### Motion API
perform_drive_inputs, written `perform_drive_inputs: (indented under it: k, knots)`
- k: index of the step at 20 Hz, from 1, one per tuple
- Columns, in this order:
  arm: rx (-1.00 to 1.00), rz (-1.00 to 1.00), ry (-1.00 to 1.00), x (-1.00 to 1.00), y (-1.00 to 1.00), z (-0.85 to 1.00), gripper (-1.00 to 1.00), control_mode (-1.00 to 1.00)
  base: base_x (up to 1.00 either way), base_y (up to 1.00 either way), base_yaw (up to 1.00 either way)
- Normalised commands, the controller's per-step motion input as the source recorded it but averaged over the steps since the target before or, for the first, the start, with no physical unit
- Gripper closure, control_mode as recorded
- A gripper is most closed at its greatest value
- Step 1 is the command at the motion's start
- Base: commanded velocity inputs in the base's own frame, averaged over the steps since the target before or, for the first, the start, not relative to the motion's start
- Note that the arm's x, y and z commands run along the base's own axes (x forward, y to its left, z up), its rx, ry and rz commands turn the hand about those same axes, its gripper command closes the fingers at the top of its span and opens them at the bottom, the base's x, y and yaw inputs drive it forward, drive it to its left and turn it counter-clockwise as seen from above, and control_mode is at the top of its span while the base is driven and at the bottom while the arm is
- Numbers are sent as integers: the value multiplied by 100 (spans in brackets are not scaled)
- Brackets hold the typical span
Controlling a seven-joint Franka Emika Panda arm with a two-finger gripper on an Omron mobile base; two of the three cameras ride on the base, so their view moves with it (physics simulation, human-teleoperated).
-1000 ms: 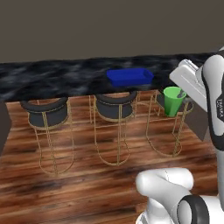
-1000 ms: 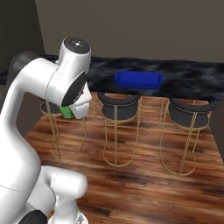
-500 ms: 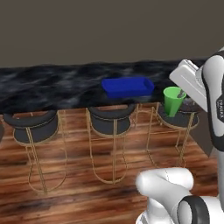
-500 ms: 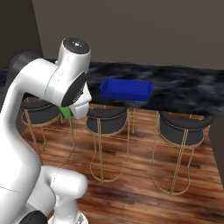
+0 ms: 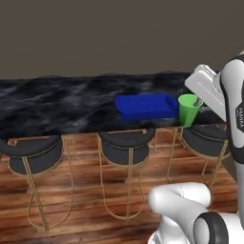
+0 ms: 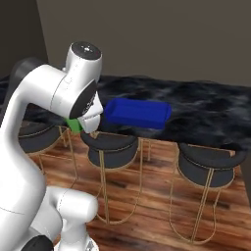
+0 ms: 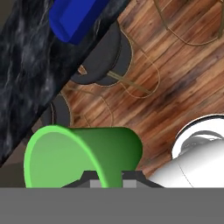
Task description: There is a tray on the dining counter. Grab the cup, mug, and pitcher and place them on the tray. The pitcher may be placed next to the tray if it cannot fit the tray.
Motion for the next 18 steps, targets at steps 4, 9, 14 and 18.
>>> perform_drive_inputs:
  k: [4,9,14,18]
  knots:
    - [0,0,0,0,0,0,100,100,72,0,5]
    - [0,0,0,0,0,0,100,100,70,-3,4]
    - [0,0,0,0,0,0,100,100,72,-12,6]
    - [0,0,0,0,0,0,100,100,73,-21,7]
